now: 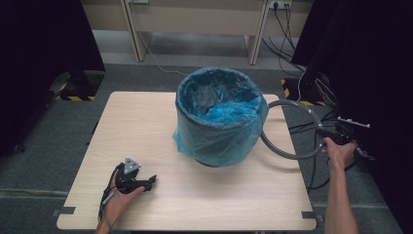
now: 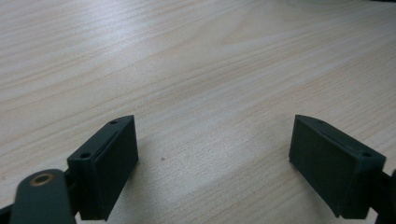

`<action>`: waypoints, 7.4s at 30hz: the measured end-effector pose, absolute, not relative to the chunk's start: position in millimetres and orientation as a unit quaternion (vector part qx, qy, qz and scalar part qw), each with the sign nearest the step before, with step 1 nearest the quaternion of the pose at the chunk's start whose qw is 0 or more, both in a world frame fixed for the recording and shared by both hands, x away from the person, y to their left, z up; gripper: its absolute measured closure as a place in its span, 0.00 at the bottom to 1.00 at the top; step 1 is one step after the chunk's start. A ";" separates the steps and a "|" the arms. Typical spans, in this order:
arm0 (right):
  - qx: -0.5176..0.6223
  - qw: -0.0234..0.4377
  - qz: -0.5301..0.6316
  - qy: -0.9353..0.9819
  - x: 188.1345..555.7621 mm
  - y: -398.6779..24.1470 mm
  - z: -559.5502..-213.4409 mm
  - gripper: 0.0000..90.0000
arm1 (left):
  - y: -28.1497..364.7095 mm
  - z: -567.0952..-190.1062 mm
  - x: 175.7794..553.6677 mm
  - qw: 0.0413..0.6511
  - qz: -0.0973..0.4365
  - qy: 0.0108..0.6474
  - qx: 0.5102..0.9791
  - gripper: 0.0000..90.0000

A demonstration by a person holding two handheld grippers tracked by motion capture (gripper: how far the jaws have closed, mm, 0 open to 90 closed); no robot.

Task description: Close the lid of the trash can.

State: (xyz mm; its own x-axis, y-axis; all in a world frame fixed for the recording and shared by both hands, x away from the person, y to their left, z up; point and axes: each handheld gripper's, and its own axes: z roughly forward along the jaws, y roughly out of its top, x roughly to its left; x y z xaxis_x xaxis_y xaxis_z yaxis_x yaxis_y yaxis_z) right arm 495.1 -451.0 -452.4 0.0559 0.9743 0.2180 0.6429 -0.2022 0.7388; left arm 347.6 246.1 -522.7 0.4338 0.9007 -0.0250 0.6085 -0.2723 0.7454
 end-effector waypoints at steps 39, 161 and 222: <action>0.512 0.195 0.493 0.675 531.4 -310.5 -234.2 0.87 | 246.2 -522.7 347.5 0.352 0.207 0.492 0.769 0.16; 0.438 0.138 0.551 0.696 524.9 -270.9 -271.6 0.37 | 192.1 -297.4 396.6 0.596 0.183 0.424 0.657 0.17; 0.469 0.190 0.496 0.705 444.6 -288.4 -396.0 0.24 | 222.2 -466.5 356.0 0.498 0.167 0.435 0.731 0.16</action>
